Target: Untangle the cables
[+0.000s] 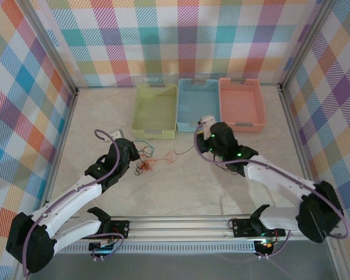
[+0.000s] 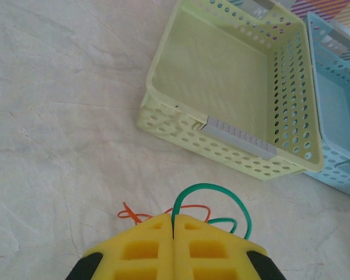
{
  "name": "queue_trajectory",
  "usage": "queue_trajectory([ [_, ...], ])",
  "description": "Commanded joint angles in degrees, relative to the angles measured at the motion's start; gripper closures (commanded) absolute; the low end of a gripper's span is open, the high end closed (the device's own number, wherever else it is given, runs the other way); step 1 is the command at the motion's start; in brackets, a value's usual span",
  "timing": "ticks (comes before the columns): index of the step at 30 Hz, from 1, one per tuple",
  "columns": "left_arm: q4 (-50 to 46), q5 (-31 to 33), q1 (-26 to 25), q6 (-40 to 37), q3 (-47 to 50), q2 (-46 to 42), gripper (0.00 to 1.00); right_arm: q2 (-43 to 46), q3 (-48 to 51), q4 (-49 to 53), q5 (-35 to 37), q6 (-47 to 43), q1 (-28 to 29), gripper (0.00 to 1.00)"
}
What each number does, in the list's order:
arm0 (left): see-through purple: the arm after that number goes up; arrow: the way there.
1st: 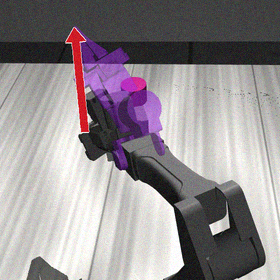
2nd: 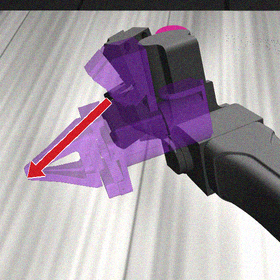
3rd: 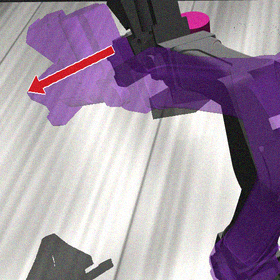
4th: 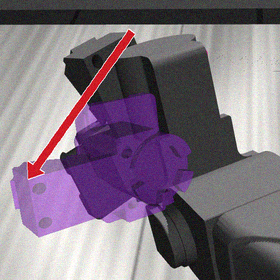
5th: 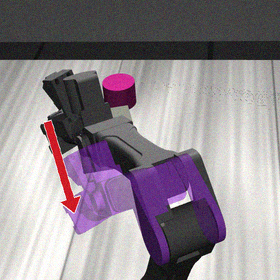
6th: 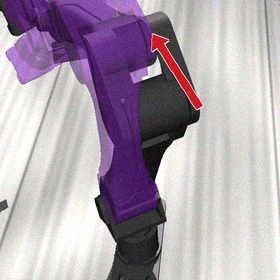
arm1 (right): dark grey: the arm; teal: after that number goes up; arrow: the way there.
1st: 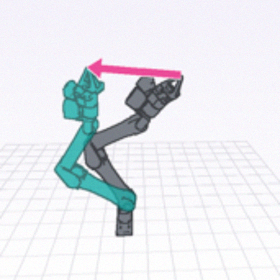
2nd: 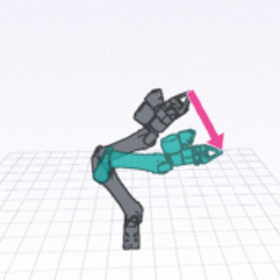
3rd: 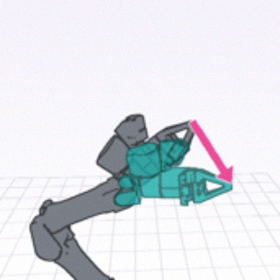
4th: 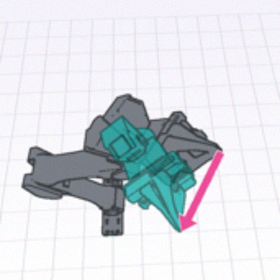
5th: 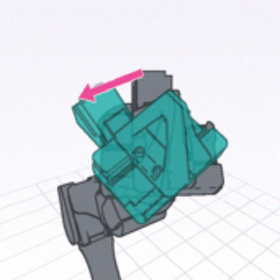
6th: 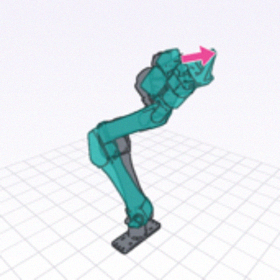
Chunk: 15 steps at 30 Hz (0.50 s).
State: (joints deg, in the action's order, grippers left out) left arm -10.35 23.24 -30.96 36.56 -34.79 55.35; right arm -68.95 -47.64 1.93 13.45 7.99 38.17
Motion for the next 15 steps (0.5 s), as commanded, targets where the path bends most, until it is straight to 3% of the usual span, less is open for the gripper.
queue_trajectory([
  [1, 0.0, 1.3, 0.5, -0.8, -2.1, -0.3, 1.0, 4.2, -2.3, 5.7, 6.8, 5.1, -4.7, 1.0],
  [11, -0.5, 2.4, 0.5, -0.8, -2.2, -0.4, 1.0, 4.8, -23.3, 18.7, 11.7, 0.9, -8.9, 1.0],
  [15, -0.1, 1.5, 0.5, -1.0, -2.2, 0.1, 1.0, 3.2, -28.7, 17.4, 3.5, -1.7, -9.1, 1.0],
])
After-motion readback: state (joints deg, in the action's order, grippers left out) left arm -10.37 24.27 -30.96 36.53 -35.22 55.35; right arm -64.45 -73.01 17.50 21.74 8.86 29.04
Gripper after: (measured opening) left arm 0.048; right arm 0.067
